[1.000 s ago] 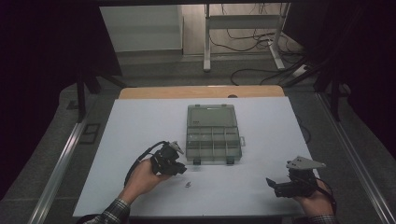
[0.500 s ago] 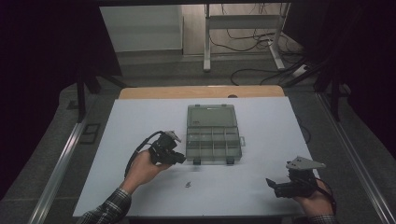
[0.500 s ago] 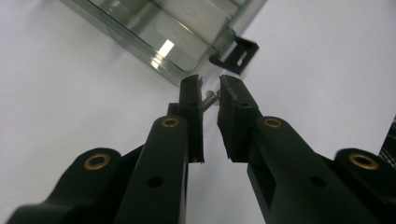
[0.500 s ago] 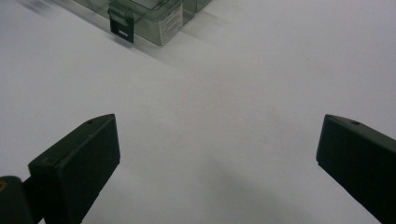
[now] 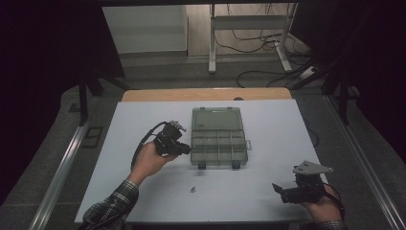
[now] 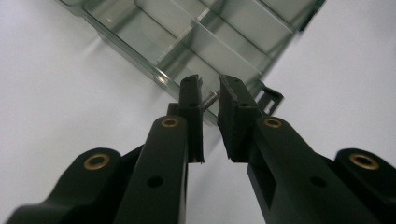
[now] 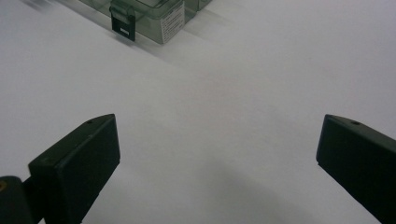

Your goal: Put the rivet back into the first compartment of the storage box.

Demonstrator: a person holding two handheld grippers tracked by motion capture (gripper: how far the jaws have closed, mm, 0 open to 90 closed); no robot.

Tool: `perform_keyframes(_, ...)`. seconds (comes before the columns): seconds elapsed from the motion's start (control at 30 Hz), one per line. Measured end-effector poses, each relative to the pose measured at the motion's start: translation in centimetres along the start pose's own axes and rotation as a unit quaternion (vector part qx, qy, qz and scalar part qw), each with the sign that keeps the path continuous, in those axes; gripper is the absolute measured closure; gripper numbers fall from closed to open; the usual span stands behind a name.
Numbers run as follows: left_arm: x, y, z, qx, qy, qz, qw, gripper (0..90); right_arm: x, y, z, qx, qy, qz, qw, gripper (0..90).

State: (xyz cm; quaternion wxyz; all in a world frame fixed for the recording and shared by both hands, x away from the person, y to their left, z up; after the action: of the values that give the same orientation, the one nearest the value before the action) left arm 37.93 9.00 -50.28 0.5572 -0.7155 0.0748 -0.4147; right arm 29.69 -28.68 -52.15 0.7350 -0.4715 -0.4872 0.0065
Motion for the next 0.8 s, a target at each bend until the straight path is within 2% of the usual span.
perform_keyframes(0.27,1.3,0.8,0.7,0.006,-0.007,-0.003,1.0000,80.0,-0.1,0.1,0.0,0.001,0.001,0.003,1.0000,0.0)
perform_keyframes(0.5,2.2,1.5,1.0,0.001,-0.013,0.000,0.9999,79.7,-0.1,0.1,0.0,0.001,0.000,0.004,1.0000,0.0)
perform_keyframes(0.8,3.5,2.6,1.4,0.012,-0.013,0.002,0.9998,79.7,-0.1,0.1,0.0,0.003,0.000,0.006,1.0000,0.0)
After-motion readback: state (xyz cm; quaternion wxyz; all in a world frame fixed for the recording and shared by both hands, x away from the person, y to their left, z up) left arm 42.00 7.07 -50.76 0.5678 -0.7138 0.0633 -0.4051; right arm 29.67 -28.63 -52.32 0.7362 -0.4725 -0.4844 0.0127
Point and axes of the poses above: each handheld gripper's, and its own axes: y roughly forward along the jaws, x roughly out of its top, z roughly to its left, the point moved 6 cm from there along y, roughly forward along the jaws, and after that the axes turned 12 degrees about x, right-handed, at the moved point
